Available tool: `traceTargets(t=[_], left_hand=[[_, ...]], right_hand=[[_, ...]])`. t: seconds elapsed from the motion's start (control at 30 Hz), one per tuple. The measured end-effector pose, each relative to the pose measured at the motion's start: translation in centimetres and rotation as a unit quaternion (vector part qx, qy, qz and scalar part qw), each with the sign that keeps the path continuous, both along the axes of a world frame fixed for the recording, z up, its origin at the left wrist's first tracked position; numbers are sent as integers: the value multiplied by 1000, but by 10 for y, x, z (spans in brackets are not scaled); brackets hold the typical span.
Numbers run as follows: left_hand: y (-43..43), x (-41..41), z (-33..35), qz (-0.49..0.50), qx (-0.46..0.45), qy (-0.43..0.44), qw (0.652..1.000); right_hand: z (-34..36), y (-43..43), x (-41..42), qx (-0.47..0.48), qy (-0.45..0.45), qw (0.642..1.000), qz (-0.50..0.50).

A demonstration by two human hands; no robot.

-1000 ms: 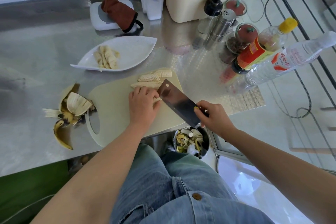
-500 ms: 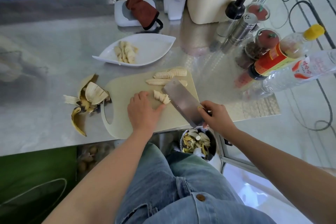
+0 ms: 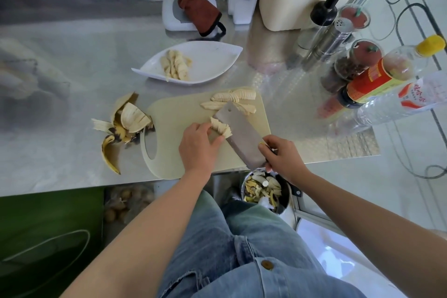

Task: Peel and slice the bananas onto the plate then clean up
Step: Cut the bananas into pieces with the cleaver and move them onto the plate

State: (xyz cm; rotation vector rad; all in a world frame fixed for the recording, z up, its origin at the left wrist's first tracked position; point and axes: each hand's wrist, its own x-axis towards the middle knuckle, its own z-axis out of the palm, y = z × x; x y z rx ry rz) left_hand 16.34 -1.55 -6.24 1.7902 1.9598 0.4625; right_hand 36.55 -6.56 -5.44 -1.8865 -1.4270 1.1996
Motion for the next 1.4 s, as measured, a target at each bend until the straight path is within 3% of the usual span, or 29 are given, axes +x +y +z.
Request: traceTargets(t=[0.33,0.43,0.67,0.93,1.4], left_hand=[[6,-6,4,-40,53,-52,996],[11,-8,6,-32,29,-80,996],[13,-11,0,-7,-29,-47,998],[17,-4,-2,-29,-36,-45,998],[14,-15,-7,-100,-23,-57,993]], right_hand=[[12,1,-6,-46,115,991,-56],[16,8,-9,-49,98,993,-49],[14,9,1,-36,46,997,-45],[10,3,9,-23,0,1000,-18],[7,-1,-7,-56,73,996,-21]])
